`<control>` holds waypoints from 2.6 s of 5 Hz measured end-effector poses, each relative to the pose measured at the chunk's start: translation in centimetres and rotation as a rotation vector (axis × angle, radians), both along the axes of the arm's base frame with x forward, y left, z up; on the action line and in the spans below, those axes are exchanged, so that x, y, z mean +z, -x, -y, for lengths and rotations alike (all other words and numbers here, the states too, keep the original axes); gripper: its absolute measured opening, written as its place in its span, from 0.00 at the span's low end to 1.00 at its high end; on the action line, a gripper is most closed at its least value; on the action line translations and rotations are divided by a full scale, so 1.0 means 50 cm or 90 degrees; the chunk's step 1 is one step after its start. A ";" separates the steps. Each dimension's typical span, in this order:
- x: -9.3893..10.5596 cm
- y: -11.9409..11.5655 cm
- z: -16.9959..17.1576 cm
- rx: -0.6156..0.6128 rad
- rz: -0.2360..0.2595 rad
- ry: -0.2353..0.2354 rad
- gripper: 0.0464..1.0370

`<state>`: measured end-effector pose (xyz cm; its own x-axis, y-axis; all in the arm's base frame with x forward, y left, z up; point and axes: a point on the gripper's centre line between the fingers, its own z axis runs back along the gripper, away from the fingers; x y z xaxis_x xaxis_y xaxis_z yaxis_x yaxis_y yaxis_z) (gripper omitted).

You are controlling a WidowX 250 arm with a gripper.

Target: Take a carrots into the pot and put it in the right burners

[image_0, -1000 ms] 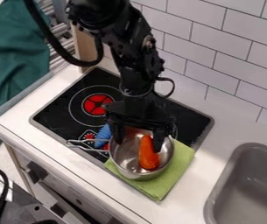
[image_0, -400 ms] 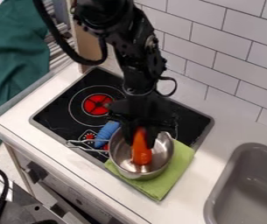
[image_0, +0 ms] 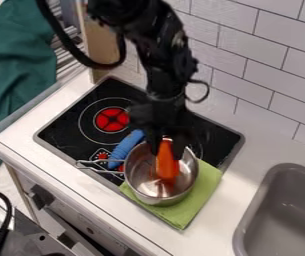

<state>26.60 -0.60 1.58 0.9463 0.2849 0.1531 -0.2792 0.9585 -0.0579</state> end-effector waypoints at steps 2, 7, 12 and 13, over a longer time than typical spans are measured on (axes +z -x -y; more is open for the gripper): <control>0.098 -0.065 -0.010 -0.015 0.085 -0.046 0.32; -0.015 -0.180 0.073 -0.077 0.017 -0.026 0.32; -0.052 -0.213 0.069 -0.079 -0.020 -0.038 0.32; -0.051 -0.212 0.050 -0.072 -0.027 -0.049 0.32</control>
